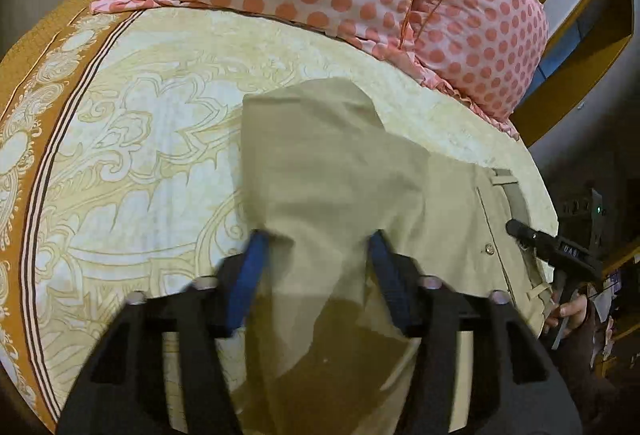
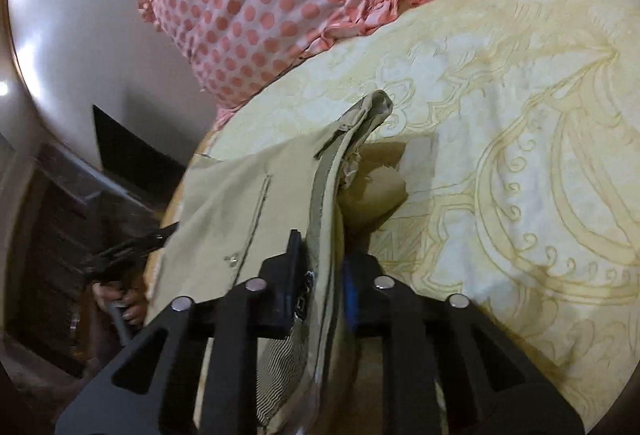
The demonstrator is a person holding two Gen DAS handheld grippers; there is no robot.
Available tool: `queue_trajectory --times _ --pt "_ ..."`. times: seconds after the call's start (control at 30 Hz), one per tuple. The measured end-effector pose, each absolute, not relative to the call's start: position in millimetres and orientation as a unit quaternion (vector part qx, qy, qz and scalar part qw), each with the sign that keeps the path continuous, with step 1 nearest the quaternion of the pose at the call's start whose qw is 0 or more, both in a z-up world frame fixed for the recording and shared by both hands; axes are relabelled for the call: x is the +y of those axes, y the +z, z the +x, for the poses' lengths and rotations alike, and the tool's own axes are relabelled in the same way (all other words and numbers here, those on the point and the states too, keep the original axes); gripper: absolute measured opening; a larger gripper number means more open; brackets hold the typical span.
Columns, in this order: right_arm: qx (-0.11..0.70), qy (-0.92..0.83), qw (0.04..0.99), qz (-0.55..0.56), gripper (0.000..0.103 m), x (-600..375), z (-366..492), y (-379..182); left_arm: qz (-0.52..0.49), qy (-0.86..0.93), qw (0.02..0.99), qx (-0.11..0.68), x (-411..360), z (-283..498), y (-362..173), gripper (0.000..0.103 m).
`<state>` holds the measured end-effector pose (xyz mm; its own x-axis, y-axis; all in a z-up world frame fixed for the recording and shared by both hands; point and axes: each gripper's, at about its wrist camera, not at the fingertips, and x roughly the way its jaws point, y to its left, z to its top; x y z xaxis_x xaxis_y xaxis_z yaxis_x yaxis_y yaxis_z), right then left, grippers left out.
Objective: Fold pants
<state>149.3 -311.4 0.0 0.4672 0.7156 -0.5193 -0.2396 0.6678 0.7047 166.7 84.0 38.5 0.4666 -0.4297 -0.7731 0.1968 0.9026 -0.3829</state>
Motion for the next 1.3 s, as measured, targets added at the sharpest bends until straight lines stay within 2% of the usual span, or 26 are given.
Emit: queue_trajectory --times 0.03,0.07,0.23,0.43,0.47,0.5,0.53,0.57,0.6,0.63,0.67,0.7,0.77,0.83,0.87,0.9,0.97,1.0,1.03,1.07,1.1,1.13,1.17,1.3 --pt "0.424 0.302 0.804 0.287 0.014 -313 152 2 -0.117 -0.176 0.849 0.484 87 166 38 0.012" --pt "0.422 0.309 0.8 0.294 0.012 -315 157 5 -0.124 -0.174 0.847 0.487 89 168 39 0.009" --pt "0.395 0.312 0.818 0.279 0.011 -316 198 32 -0.105 -0.171 0.857 0.475 78 194 54 0.005" --pt "0.37 0.231 0.86 0.264 0.01 -338 264 41 -0.068 -0.124 0.889 0.436 39 279 65 0.004" --pt "0.38 0.208 0.869 0.24 0.011 -337 272 38 -0.063 -0.117 0.889 0.438 35 287 63 0.005" --pt "0.398 0.189 0.87 0.22 0.017 -336 276 33 -0.057 -0.107 0.891 0.437 30 294 62 0.006" --pt "0.414 0.171 0.87 0.207 0.02 -337 276 30 -0.052 -0.098 0.896 0.43 28 293 65 0.009" --pt "0.42 0.157 0.872 0.198 0.029 -339 271 32 -0.043 -0.089 0.903 0.418 28 286 70 0.016" --pt "0.411 0.148 0.879 0.193 0.039 -342 261 37 -0.034 -0.083 0.911 0.403 28 279 75 0.02" --pt "0.385 0.158 0.888 0.197 0.045 -346 245 48 -0.024 -0.081 0.923 0.377 28 263 85 0.031" --pt "0.366 0.177 0.889 0.209 0.06 -347 234 54 -0.026 -0.094 0.928 0.361 29 248 91 0.037" --pt "0.353 0.204 0.885 0.223 0.064 -347 225 59 -0.035 -0.11 0.927 0.357 28 240 93 0.04" --pt "0.357 0.267 0.859 0.251 0.067 -338 213 60 -0.066 -0.173 0.909 0.375 24 224 89 0.045" --pt "0.389 0.303 0.825 0.277 0.074 -327 214 46 -0.088 -0.205 0.876 0.428 14 226 68 0.046" --pt "0.408 0.295 0.816 0.285 0.081 -326 218 37 -0.093 -0.205 0.862 0.455 10 231 56 0.046" --pt "0.429 0.278 0.808 0.294 0.081 -326 223 27 -0.092 -0.187 0.851 0.482 7 240 39 0.044" --pt "0.427 0.268 0.792 0.344 0.078 -336 227 19 -0.065 -0.156 0.868 0.467 6 243 37 0.034" --pt "0.435 0.25 0.789 0.355 0.072 -341 224 21 -0.057 -0.139 0.869 0.471 7 241 38 0.032" --pt "0.436 0.227 0.798 0.349 0.073 -342 216 26 -0.058 -0.13 0.873 0.467 9 235 41 0.039" --pt "0.425 0.207 0.82 0.322 0.077 -340 202 36 -0.058 -0.127 0.879 0.455 11 223 47 0.054" --pt "0.406 0.199 0.846 0.284 0.086 -333 182 47 -0.052 -0.125 0.888 0.439 13 210 52 0.063" --pt "0.387 0.192 0.866 0.25 0.09 -325 161 54 -0.033 -0.107 0.903 0.415 14 187 58 0.079" --pt "0.377 0.19 0.877 0.229 0.095 -320 149 57 -0.012 -0.083 0.915 0.394 14 166 62 0.09" --pt "0.35 0.168 0.913 0.126 0.097 -285 85 48 0.033 -0.044 0.933 0.356 3 97 59 0.098"
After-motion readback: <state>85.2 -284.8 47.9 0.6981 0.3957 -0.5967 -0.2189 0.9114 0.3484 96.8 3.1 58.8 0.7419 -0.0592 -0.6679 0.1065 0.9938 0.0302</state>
